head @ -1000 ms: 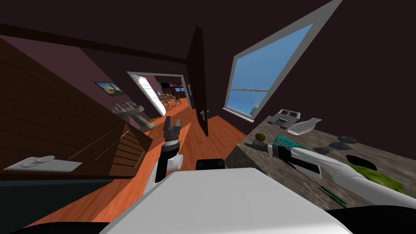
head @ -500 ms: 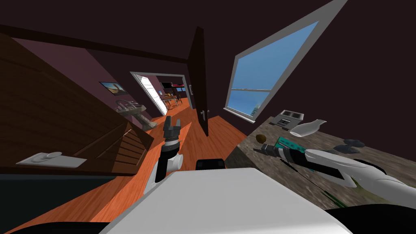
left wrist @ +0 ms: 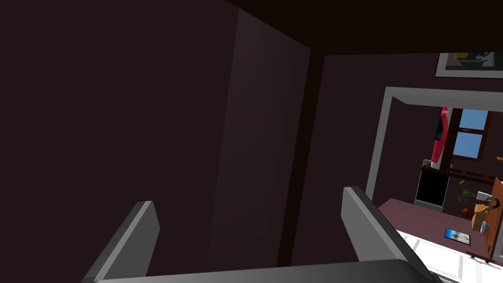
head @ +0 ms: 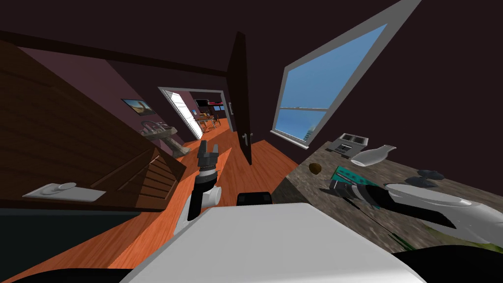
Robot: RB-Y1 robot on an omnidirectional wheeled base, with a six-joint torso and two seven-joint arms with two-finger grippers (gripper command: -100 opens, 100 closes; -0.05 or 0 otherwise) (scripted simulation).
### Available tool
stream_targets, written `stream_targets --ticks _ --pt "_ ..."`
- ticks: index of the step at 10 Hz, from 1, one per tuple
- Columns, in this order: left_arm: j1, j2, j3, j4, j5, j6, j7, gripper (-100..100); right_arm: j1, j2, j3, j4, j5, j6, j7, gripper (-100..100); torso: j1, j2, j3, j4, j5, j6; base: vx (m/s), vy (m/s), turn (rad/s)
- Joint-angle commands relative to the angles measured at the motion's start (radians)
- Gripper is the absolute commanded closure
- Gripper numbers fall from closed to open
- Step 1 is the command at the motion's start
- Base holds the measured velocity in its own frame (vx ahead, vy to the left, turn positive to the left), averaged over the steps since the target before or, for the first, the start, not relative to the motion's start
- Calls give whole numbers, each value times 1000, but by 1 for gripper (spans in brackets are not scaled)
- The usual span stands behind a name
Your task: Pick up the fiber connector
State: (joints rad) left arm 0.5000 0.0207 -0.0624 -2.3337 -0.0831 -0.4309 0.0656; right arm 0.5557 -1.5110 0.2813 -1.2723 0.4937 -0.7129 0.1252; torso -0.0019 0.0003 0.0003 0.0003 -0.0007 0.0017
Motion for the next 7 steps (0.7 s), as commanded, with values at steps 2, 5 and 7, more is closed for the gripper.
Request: stream_targets --ticks 2,5,7 --pt "0 0 0 0 0 0 0 0 42 -48 27 69 38 -13 21 -100 0 0 0 0 0 0 -4 -26 -2" --pt "0 0 0 0 0 0 0 0 71 -77 54 114 69 -18 31 -100 1 1 0 0 0 0 -9 -16 -10" --pt "0 0 0 0 0 0 0 0 92 -93 74 144 91 -21 39 -100 1 1 0 0 0 0 -11 -13 -14"
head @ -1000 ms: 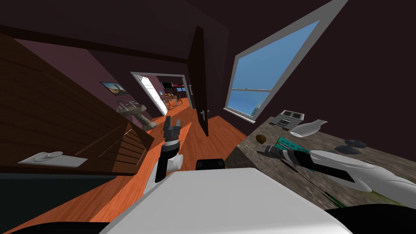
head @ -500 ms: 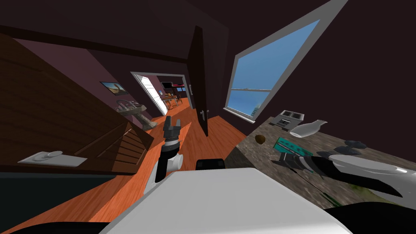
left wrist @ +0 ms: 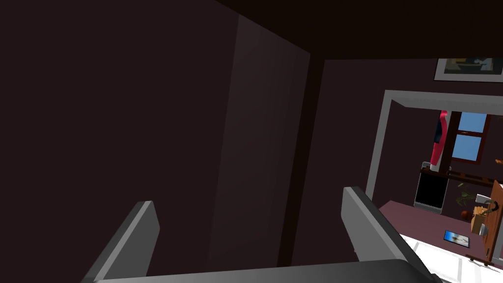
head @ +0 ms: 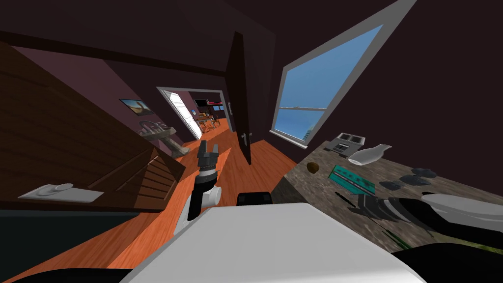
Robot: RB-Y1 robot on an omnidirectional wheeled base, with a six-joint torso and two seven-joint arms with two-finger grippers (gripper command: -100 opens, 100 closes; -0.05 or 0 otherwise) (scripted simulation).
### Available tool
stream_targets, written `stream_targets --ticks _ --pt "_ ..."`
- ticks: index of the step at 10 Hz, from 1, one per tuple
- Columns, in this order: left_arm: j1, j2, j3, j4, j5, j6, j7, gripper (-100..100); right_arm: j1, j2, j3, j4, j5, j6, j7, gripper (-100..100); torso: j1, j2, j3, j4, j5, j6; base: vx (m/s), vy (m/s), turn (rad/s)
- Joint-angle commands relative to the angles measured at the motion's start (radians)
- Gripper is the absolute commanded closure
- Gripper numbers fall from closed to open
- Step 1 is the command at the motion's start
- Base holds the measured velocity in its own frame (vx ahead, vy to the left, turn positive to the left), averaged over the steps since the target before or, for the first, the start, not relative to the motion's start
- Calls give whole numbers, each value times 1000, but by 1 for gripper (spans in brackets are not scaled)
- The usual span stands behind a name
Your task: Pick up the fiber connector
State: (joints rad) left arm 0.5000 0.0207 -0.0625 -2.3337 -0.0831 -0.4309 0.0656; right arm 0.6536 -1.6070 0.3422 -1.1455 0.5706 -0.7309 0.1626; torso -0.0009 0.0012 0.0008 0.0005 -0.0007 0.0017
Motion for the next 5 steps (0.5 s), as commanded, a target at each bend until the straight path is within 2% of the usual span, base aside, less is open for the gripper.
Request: stream_targets --ticks 1,2,3,4,5 --pt "0 0 0 0 0 0 0 0 3 -4 21 31 24 -3 5 -100 0 0 0 0 0 0 -8 -8 22" --pt "0 0 0 0 0 0 0 0 9 -7 10 10 11 4 1 -100 0 0 0 0 0 0 0 0 0" --pt "0 0 0 0 0 0 0 0 10 -8 11 12 12 4 2 0 1 -1 0 0 0 0 0 0 0" --pt "0 0 0 0 0 0 0 0 8 20 20 20 19 18 9 -100 1 -1 0 0 0 0 11 -5 81" --pt "0 0 0 0 0 0 0 0 6 41 27 26 24 29 14 -100 1 -1 -1 0 0 -1 25 -13 108"
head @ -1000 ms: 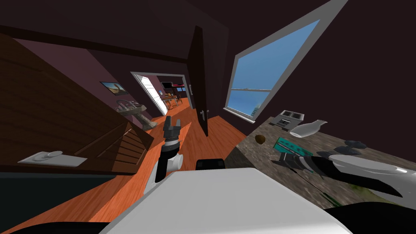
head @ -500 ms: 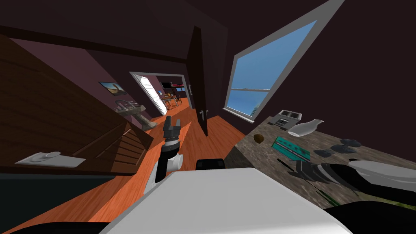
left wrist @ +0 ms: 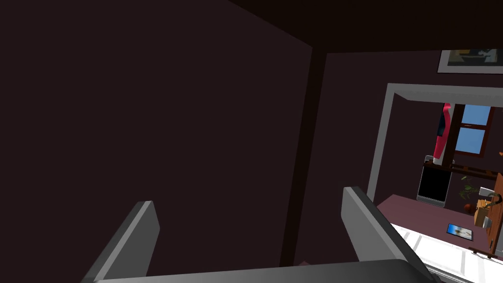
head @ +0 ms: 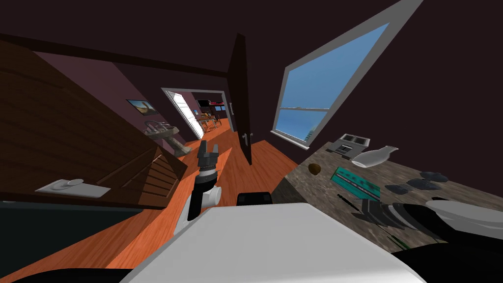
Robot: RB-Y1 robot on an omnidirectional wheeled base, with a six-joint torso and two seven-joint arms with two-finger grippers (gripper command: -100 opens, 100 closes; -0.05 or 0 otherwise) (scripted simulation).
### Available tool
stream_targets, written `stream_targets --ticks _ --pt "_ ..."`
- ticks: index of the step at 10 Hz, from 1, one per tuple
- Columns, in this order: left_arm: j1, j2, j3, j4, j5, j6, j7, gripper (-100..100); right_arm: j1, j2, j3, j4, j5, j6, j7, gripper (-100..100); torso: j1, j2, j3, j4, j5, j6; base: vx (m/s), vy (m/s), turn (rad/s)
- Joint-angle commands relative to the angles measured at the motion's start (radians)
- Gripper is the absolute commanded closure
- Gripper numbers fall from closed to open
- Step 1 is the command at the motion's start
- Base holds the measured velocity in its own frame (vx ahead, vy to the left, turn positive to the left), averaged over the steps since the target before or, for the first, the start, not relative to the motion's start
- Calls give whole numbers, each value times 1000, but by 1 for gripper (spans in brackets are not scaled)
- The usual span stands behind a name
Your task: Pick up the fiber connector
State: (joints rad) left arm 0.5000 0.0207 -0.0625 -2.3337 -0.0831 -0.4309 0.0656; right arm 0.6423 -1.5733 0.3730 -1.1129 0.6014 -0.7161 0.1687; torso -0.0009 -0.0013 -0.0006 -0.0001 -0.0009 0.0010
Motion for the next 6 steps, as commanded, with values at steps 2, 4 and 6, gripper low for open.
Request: stream_targets --ticks 2,4,6 --pt "0 0 0 0 0 0 0 0 -3 24 8 7 7 12 4 -100 0 0 0 0 0 0 19 -12 61" --pt "0 0 0 0 0 0 0 0 -3 25 9 7 7 13 6 100 -2 0 0 0 -1 0 0 0 0" --pt "0 0 0 0 0 0 0 0 -3 25 9 7 7 13 5 100 -2 0 0 0 -2 0 0 0 0"
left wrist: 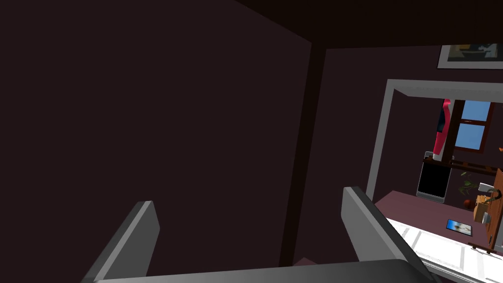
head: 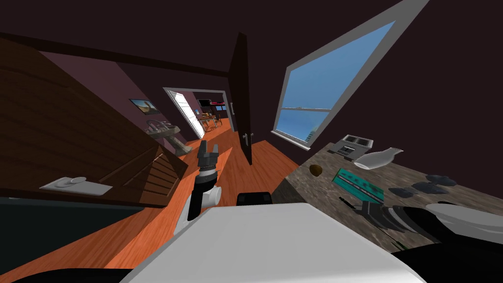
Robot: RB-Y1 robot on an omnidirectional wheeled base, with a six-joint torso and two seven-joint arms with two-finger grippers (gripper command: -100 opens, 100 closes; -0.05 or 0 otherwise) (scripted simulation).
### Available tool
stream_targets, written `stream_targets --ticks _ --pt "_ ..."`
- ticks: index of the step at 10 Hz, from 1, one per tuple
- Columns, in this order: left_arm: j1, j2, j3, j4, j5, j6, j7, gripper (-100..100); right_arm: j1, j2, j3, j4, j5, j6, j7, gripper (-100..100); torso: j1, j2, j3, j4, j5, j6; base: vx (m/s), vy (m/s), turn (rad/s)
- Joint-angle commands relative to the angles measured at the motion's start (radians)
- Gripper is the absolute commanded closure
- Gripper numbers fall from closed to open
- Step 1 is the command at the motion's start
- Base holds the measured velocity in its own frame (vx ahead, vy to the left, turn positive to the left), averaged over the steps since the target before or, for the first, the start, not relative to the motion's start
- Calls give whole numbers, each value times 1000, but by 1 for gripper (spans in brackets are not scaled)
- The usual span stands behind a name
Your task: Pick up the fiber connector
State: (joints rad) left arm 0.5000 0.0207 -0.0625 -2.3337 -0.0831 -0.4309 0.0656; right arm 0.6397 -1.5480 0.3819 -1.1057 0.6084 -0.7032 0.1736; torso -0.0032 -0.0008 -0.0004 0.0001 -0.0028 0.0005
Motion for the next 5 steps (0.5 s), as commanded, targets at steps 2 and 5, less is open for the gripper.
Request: stream_targets --ticks 2,5 --pt "0 0 0 0 0 0 0 0 0 0 0 0 0 0 0 0 0 0 0 0 0 0 0 0 0" --pt "0 0 0 0 0 0 0 0 30 -46 -23 -31 -23 -2 -5 100 2 1 1 0 1 1 -11 15 -75"
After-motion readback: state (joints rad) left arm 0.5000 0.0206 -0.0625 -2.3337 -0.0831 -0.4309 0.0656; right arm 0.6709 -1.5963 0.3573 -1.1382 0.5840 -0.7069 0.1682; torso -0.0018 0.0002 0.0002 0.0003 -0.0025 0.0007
